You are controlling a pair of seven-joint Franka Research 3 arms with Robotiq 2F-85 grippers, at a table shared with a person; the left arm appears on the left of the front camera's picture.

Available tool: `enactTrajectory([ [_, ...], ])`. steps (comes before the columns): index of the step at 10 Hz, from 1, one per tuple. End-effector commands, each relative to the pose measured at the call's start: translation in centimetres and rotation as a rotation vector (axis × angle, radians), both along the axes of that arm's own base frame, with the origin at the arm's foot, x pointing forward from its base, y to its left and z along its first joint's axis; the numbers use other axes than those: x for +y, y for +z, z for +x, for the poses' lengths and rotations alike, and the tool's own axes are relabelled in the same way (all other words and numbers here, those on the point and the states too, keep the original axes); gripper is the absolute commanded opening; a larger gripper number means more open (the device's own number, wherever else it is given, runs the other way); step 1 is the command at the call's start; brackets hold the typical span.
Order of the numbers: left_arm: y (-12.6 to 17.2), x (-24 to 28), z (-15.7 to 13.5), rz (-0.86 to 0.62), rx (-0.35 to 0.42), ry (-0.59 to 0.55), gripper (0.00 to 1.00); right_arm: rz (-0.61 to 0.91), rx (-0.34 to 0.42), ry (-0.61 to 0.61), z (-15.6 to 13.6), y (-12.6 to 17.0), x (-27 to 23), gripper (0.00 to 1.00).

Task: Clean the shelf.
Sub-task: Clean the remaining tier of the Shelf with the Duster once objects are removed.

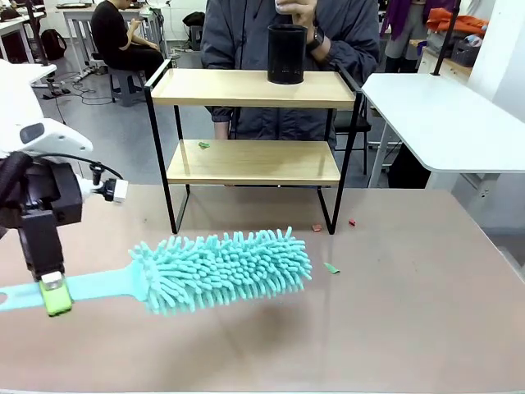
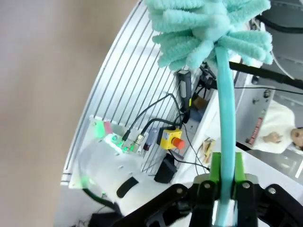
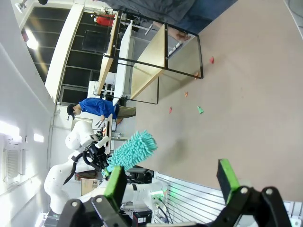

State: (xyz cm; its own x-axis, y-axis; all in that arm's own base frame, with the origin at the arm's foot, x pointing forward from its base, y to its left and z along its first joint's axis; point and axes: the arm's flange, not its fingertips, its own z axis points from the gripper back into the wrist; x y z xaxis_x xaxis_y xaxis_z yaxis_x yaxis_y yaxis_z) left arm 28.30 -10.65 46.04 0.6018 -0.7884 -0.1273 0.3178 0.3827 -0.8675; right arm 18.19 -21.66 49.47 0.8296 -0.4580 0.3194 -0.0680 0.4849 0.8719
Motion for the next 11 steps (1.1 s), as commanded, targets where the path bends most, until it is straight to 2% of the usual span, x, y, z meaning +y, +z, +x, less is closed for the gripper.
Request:
enactTrajectory([
  [1, 2.0, 4.5, -1.2, -0.083, -0.054, 0.059, 0.13, 0.008, -0.038, 0.004, 0.2, 0.1, 0.1, 1.0],
  [3, 4.2, 11.8, -4.1, -0.146, -0.187, 0.266, 0.13, 0.008, -0.038, 0.004, 0.2, 0.1, 0.1, 1.0],
  [5, 4.3, 18.3, -7.4, -0.222, -0.251, 0.451, 0.13, 0.008, -0.038, 0.004, 0.2, 0.1, 0.1, 1.0],
  [7, 2.6, 22.7, -9.5, -0.248, -0.281, 0.565, 0.13, 0.008, -0.038, 0.004, 0.2, 0.1, 0.1, 1.0],
  [8, 1.7, 25.4, -10.0, -0.295, -0.253, 0.693, 0.13, 0.008, -0.038, 0.004, 0.2, 0.1, 0.1, 1.0],
  [9, 4.2, 22.0, -9.5, -0.232, -0.255, 0.541, 0.13, 0.008, -0.038, 0.004, 0.2, 0.1, 0.1, 1.0],
  [11, 4.2, 22.0, -9.5, -0.232, -0.255, 0.541, 0.13, 0.008, -0.038, 0.004, 0.2, 0.1, 0.1, 1.0],
])
